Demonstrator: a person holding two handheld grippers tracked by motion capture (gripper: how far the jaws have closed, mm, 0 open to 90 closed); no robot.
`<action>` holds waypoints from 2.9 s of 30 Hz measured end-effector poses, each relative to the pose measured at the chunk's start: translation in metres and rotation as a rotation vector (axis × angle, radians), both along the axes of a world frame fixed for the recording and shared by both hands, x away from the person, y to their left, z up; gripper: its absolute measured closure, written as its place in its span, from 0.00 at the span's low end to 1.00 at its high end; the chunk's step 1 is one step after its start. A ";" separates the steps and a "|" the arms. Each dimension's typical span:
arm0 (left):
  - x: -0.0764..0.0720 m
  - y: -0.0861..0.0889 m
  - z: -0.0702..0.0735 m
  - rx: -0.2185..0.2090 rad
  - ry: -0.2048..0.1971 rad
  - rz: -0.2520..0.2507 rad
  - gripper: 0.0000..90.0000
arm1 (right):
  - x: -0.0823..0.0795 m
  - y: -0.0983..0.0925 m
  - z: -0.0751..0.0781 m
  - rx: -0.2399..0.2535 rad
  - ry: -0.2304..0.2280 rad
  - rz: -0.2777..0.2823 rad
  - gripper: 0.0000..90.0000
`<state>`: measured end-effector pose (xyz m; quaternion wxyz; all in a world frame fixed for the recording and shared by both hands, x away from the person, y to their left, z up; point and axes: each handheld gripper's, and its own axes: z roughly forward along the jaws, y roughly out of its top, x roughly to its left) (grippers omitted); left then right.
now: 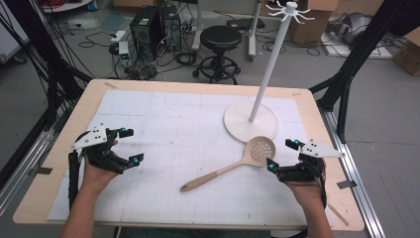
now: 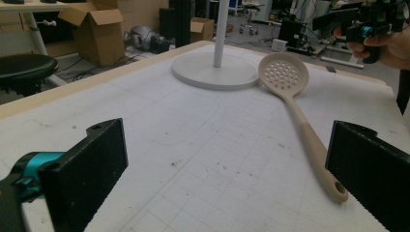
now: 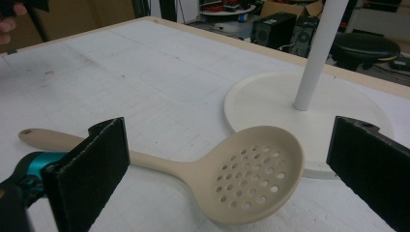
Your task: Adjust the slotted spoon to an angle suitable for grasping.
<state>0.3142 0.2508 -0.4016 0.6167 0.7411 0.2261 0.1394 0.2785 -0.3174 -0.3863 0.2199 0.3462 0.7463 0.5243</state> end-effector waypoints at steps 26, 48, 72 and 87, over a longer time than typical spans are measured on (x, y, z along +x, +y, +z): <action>-0.004 0.001 0.002 0.035 -0.008 -0.008 0.02 | 0.002 0.027 0.010 -0.066 -0.022 0.090 0.00; -0.005 0.005 0.006 -0.003 -0.024 -0.011 0.02 | 0.030 0.107 0.001 -0.315 0.087 0.296 0.01; -0.005 0.005 0.006 -0.001 -0.026 -0.011 0.02 | 0.035 0.146 -0.025 -0.551 0.194 0.425 0.27; -0.006 0.000 0.009 0.010 -0.036 -0.024 0.02 | 0.051 0.158 -0.039 -0.610 0.343 0.511 0.49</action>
